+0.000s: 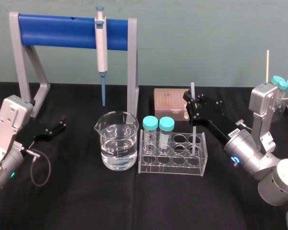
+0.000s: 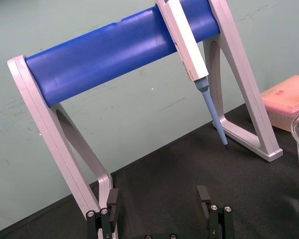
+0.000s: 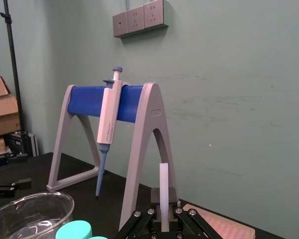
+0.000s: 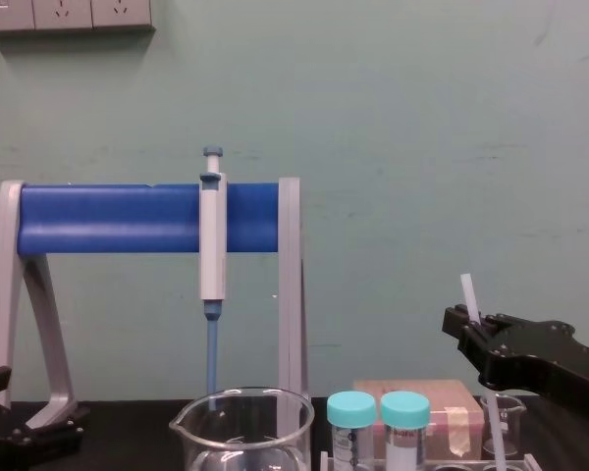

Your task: Pick up the stirring rod with one hand, then place it down.

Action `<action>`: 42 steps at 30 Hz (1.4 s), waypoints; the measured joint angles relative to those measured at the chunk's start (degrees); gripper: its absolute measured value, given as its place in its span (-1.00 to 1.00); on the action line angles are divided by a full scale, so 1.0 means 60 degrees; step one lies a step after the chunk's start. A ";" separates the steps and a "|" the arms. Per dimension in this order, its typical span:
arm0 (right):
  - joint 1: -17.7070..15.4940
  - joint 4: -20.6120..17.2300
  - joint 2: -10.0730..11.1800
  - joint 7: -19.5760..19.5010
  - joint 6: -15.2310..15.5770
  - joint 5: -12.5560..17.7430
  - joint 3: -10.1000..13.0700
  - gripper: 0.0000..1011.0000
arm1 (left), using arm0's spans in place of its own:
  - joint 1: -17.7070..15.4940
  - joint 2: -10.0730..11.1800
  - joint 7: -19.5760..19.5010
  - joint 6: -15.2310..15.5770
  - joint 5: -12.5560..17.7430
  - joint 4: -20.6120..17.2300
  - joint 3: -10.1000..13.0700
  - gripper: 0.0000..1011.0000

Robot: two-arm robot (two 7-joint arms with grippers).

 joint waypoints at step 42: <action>0.0000 -0.0014 0.0005 0.0026 -0.0003 0.0035 0.0005 0.86 | 0.0000 0.0000 0.0000 0.0000 0.0000 0.0000 0.0000 0.98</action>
